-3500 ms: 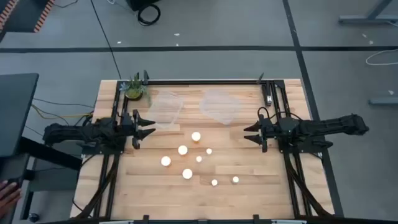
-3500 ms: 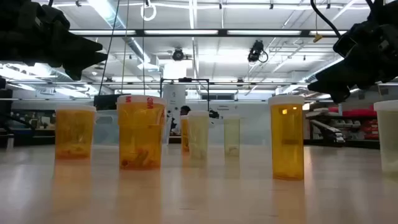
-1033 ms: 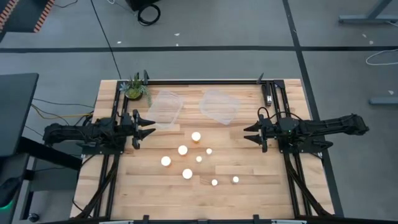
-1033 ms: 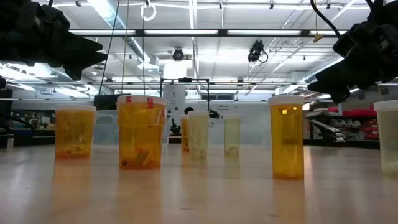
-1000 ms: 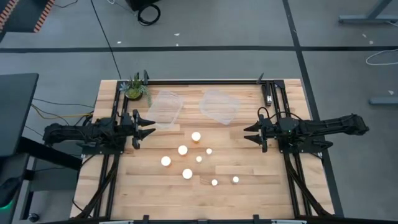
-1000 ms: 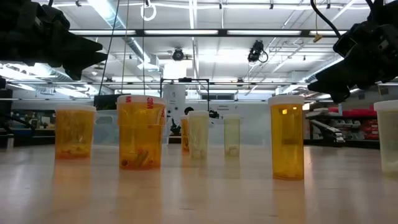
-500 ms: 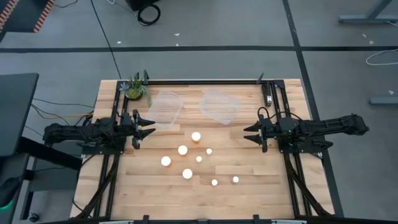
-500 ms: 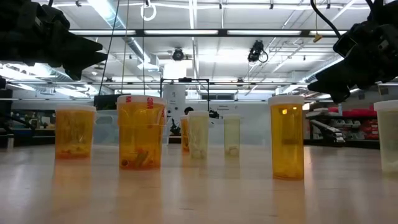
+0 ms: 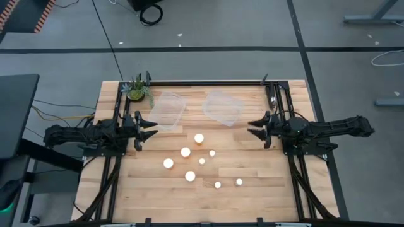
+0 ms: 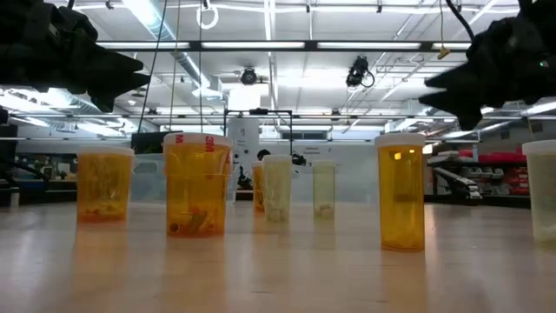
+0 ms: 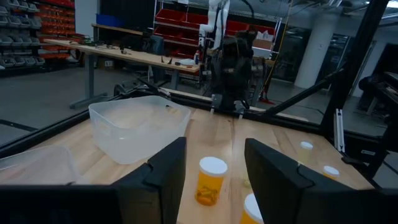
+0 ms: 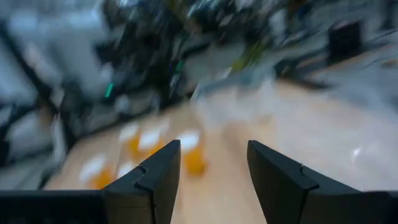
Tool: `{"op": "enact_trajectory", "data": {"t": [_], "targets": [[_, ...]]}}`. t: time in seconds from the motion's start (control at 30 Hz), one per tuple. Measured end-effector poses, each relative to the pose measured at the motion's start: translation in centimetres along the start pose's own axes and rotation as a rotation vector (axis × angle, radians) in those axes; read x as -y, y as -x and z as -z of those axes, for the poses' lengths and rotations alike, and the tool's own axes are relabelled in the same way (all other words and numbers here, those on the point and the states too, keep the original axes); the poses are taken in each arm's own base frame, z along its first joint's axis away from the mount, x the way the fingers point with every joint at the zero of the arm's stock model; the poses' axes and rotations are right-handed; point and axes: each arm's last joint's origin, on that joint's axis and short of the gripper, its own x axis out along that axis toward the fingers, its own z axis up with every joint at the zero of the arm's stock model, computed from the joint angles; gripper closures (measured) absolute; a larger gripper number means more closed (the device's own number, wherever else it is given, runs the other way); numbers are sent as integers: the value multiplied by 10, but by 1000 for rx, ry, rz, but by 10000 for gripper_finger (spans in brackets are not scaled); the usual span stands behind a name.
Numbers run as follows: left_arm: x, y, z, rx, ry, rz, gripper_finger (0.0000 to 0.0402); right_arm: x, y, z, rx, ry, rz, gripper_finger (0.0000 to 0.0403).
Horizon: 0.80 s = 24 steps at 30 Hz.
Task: Pick and place medicine bottles into bin by pill shape (circle, oval)
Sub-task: Put the small yellow pill bottle into the right transparent bin
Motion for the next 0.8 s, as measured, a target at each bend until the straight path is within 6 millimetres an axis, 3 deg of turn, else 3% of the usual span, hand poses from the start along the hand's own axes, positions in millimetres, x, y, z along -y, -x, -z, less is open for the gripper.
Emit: {"op": "enact_trajectory", "data": {"t": [0.13, 0.4, 0.5, 0.8], "targets": [[0, 0, 0, 0, 0, 0, 230, -1, 0, -7, 84, -5, 26, 210], [0, 0, 0, 0, 0, 0, 230, -1, 0, -7, 74, -77, 17, 210], [0, 0, 0, 0, -1, -1, 230, -1, -2, -4, 51, -138, 23, 210], [0, 0, 0, 0, 0, 0, 230, 1, -15, 6, -93, -83, 96, 210]]}}
